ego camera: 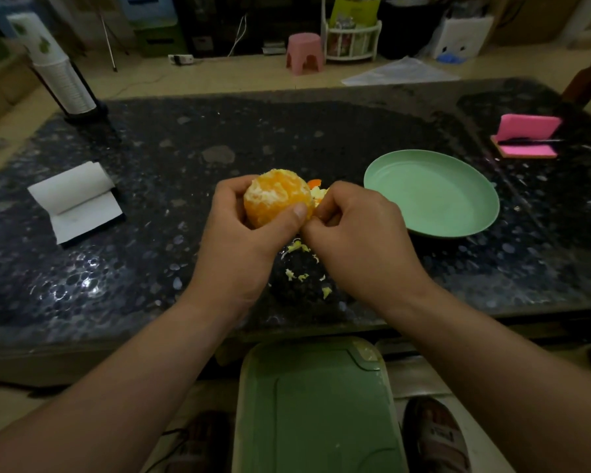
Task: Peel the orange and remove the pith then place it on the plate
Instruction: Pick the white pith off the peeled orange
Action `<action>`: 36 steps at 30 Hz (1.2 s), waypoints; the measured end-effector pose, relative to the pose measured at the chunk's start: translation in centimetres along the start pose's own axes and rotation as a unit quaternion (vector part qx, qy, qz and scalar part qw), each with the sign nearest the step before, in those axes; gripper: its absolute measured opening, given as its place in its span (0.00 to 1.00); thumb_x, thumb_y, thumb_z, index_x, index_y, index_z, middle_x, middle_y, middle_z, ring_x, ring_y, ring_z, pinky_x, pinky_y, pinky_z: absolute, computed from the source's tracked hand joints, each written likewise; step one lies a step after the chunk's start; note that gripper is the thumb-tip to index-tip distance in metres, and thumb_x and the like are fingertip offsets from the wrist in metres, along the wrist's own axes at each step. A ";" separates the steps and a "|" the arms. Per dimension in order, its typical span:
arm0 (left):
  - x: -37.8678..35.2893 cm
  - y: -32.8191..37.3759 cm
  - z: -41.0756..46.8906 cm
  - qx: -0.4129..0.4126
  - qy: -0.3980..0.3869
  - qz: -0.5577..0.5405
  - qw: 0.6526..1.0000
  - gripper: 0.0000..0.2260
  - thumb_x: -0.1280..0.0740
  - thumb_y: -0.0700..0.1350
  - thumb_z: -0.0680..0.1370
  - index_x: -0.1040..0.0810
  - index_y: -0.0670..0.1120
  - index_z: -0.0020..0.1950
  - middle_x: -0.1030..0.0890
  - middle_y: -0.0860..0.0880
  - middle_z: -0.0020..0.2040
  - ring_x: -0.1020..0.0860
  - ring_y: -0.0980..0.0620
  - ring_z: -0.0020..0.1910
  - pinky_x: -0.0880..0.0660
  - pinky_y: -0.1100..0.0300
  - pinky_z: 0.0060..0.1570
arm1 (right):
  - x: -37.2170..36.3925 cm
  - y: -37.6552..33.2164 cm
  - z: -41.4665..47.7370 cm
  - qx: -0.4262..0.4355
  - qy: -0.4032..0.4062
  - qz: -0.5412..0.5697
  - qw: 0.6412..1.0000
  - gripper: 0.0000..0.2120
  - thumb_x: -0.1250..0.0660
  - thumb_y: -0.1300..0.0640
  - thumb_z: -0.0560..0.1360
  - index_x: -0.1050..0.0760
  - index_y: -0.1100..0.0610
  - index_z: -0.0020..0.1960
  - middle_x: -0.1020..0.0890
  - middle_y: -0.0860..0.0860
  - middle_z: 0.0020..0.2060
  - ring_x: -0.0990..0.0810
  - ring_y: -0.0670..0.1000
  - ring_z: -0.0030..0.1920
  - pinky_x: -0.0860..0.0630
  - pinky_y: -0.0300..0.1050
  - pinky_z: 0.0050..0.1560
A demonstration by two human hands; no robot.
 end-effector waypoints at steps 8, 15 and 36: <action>-0.2 -1.0 0.3 0.083 0.002 -0.117 0.990 0.28 0.19 0.49 0.72 0.25 0.46 0.69 0.15 0.45 0.62 0.14 0.47 0.58 0.18 0.55 0.54 | 0.0 0.5 0.1 -0.028 -0.027 0.088 0.995 0.08 0.28 0.56 0.73 0.25 0.54 0.39 0.22 0.49 0.28 0.27 0.45 0.28 0.26 0.46 0.30; -0.1 -1.0 0.6 0.120 0.005 -0.198 0.973 0.29 0.24 0.48 0.71 0.26 0.41 0.70 0.16 0.41 0.65 0.15 0.47 0.59 0.17 0.50 0.58 | -0.1 0.7 0.6 -0.023 -0.063 0.133 0.989 0.03 0.28 0.57 0.78 0.19 0.52 0.45 0.16 0.50 0.34 0.20 0.44 0.32 0.25 0.39 0.32; 0.0 0.4 -0.4 -0.005 0.015 -0.023 1.000 0.23 0.22 0.45 0.77 0.27 0.48 0.69 0.17 0.47 0.63 0.15 0.53 0.58 0.19 0.62 0.51 | -0.4 0.5 0.3 -0.027 -0.030 0.074 0.996 0.09 0.28 0.54 0.78 0.20 0.54 0.39 0.18 0.49 0.29 0.21 0.46 0.30 0.25 0.44 0.35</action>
Point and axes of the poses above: each hand's wrist, its own z-axis towards the middle knuckle, its own x-axis out of the back of the hand, y = z × x, the point moved 9 cm from there along z, towards the middle knuckle
